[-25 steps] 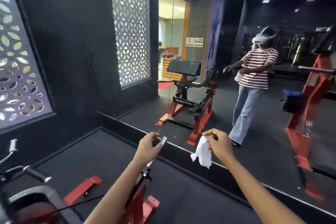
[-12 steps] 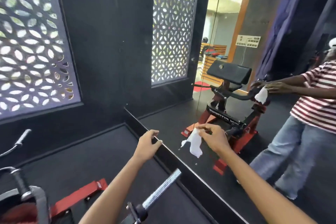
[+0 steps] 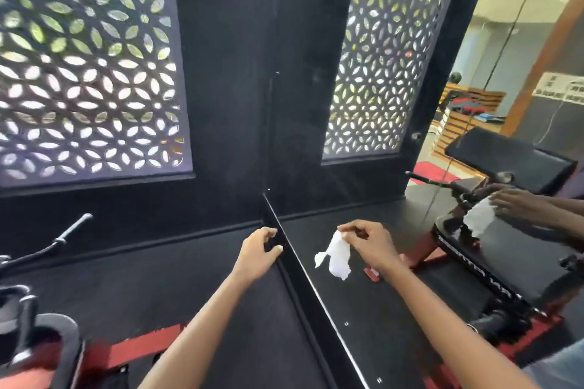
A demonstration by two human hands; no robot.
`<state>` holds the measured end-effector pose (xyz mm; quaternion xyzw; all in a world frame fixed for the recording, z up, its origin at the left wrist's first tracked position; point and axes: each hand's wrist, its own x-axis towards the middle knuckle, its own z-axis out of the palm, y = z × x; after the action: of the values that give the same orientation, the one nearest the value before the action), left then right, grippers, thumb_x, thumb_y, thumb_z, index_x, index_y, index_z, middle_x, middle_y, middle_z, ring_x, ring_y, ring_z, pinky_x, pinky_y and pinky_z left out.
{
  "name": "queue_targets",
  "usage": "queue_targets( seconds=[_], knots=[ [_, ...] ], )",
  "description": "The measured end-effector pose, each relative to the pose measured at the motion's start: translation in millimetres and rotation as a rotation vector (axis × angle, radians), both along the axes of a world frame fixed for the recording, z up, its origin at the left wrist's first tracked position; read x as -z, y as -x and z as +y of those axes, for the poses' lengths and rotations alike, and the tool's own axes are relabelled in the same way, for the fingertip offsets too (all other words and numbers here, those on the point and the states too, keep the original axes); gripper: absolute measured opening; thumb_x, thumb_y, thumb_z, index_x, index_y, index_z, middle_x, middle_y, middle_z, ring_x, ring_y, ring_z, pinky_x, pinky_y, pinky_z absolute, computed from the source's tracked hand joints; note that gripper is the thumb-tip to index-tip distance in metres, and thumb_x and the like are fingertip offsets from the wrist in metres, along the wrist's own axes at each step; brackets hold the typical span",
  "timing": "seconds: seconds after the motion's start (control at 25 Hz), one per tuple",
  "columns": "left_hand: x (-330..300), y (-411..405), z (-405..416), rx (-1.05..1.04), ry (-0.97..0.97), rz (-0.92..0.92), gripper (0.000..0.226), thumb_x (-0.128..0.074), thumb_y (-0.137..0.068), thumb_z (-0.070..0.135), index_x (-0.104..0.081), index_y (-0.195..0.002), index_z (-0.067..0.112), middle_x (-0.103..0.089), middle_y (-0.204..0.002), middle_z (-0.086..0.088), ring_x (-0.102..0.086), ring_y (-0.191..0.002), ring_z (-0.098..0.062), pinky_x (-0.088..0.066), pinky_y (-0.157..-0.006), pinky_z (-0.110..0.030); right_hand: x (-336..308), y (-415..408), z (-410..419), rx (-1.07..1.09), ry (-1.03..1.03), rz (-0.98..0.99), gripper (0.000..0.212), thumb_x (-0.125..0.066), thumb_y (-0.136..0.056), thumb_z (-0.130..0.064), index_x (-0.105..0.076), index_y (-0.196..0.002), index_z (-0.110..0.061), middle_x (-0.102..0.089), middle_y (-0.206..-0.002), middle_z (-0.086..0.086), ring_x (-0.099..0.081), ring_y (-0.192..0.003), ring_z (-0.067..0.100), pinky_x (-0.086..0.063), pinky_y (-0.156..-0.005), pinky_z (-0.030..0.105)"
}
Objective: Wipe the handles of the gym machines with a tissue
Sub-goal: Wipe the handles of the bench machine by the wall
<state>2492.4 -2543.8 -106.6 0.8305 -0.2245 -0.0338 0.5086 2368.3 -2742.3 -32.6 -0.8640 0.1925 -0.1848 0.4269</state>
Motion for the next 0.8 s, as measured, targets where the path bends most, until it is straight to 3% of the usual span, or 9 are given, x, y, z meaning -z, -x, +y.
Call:
queue_targets(
  seconds=[0.08,0.2,0.36,0.44,0.56,0.72,0.8],
  knots=[
    [1.3,-22.7,-5.6,-0.078,-0.005,0.012,0.039,-0.065,-0.085,0.010,-0.056,-0.122,0.006,-0.059,-0.124,-0.003,-0.053,-0.117,-0.015,-0.035,-0.091,-0.013,5.0,-45.7,-15.8,-0.074,-0.011,0.012,0.019,-0.062,-0.081,-0.007,-0.074,-0.088,-0.020,-0.071,-0.084,-0.005,-0.062,-0.074,0.007,-0.042,-0.060,0.003],
    [6.3,-50.0,-2.3,-0.233,-0.004,0.013,0.039,-0.065,-0.085,0.011,-0.057,-0.122,0.008,-0.059,-0.123,-0.002,-0.054,-0.114,-0.014,-0.037,-0.091,-0.015,8.8,-117.0,-27.4,-0.237,0.010,-0.002,0.017,-0.064,-0.081,-0.006,-0.075,-0.088,-0.017,-0.069,-0.079,0.002,-0.055,-0.063,0.004,-0.040,-0.054,0.003],
    [17.4,-73.1,18.1,-0.484,-0.029,0.026,0.038,-0.066,-0.084,0.012,-0.058,-0.121,0.009,-0.061,-0.120,-0.002,-0.056,-0.114,-0.016,-0.039,-0.091,-0.019,12.1,-182.7,-20.5,-0.490,0.002,0.019,0.016,-0.068,-0.080,-0.007,-0.073,-0.083,-0.022,-0.067,-0.074,-0.005,-0.058,-0.065,0.004,-0.043,-0.059,0.004],
    [17.9,-78.0,30.1,-0.605,-0.028,0.033,0.037,-0.067,-0.084,0.012,-0.058,-0.120,0.009,-0.061,-0.120,-0.004,-0.056,-0.113,-0.016,-0.040,-0.092,-0.020,13.3,-208.7,-11.8,-0.605,0.013,0.018,0.018,-0.068,-0.078,-0.008,-0.073,-0.083,-0.024,-0.070,-0.078,-0.006,-0.064,-0.071,0.006,-0.049,-0.065,0.010],
    [15.1,-75.0,47.4,-0.745,-0.042,0.034,0.038,-0.068,-0.083,0.013,-0.059,-0.119,0.010,-0.061,-0.119,-0.004,-0.057,-0.112,-0.015,-0.041,-0.093,-0.021,10.4,-250.8,6.6,-0.742,0.021,-0.014,0.019,-0.066,-0.077,-0.005,-0.074,-0.085,-0.021,-0.070,-0.077,-0.006,-0.061,-0.064,0.004,-0.050,-0.062,0.014],
    [10.0,-66.8,92.5,-0.892,-0.116,0.019,0.039,-0.068,-0.083,0.013,-0.058,-0.120,0.009,-0.061,-0.121,-0.005,-0.057,-0.112,-0.016,-0.040,-0.093,-0.022,18.6,-281.5,52.6,-0.847,-0.041,-0.009,0.018,-0.066,-0.076,-0.007,-0.074,-0.083,-0.021,-0.070,-0.077,-0.007,-0.066,-0.067,0.013,-0.058,-0.069,0.032],
    [7.6,-64.3,113.1,-0.971,-0.129,0.027,0.039,-0.067,-0.083,0.013,-0.058,-0.120,0.009,-0.062,-0.120,-0.005,-0.057,-0.110,-0.016,-0.038,-0.090,-0.017,21.4,-292.1,78.3,-0.899,-0.055,-0.016,0.017,-0.065,-0.076,-0.007,-0.073,-0.083,-0.020,-0.071,-0.078,-0.004,-0.065,-0.067,0.014,-0.055,-0.067,0.025]
  ],
)
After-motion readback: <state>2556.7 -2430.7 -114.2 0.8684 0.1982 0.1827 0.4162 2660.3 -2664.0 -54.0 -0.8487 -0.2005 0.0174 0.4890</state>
